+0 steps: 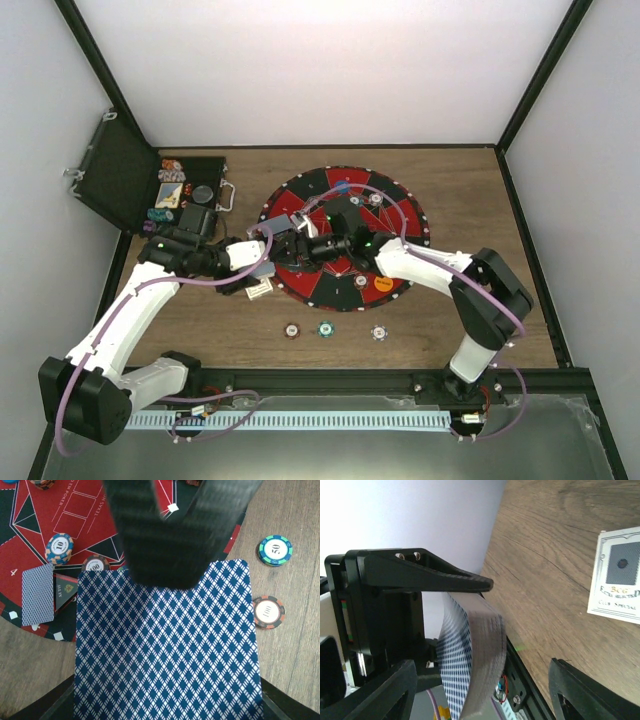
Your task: Distribute texas hold em gaming equipment
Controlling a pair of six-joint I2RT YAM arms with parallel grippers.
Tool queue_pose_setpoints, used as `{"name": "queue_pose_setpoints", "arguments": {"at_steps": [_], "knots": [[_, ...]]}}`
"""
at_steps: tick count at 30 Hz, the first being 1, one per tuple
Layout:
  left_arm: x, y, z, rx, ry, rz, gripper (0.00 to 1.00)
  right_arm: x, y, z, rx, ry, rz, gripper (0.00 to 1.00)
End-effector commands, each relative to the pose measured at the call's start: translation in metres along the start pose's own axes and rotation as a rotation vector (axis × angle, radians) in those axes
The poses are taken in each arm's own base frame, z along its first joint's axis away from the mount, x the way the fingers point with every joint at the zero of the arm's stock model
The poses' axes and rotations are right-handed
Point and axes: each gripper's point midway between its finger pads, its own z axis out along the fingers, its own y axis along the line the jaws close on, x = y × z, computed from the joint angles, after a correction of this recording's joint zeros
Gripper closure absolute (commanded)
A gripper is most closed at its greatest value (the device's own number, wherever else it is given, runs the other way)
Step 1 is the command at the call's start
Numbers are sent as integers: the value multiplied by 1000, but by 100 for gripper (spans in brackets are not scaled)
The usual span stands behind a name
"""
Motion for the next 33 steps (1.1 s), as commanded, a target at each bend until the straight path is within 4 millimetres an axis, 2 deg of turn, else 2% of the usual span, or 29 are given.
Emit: {"name": "queue_pose_setpoints", "arguments": {"at_steps": [1,10,18,26,33], "knots": [[-14,5,-8,-12,-50,19,96,-8,21,17,-72,21,-37,27],[-15,3,-8,-8,-54,21,96,-12,27,47,-104,75,-44,29],[-18,3,-13,-16,-63,28,96,-10,10,55,-86,98,-19,34],[-19,4,-14,-22,-67,31,96,-4,-18,41,-55,96,23,39],[-20,5,-15,-25,-70,33,96,-3,-21,23,-49,74,25,43]]}}
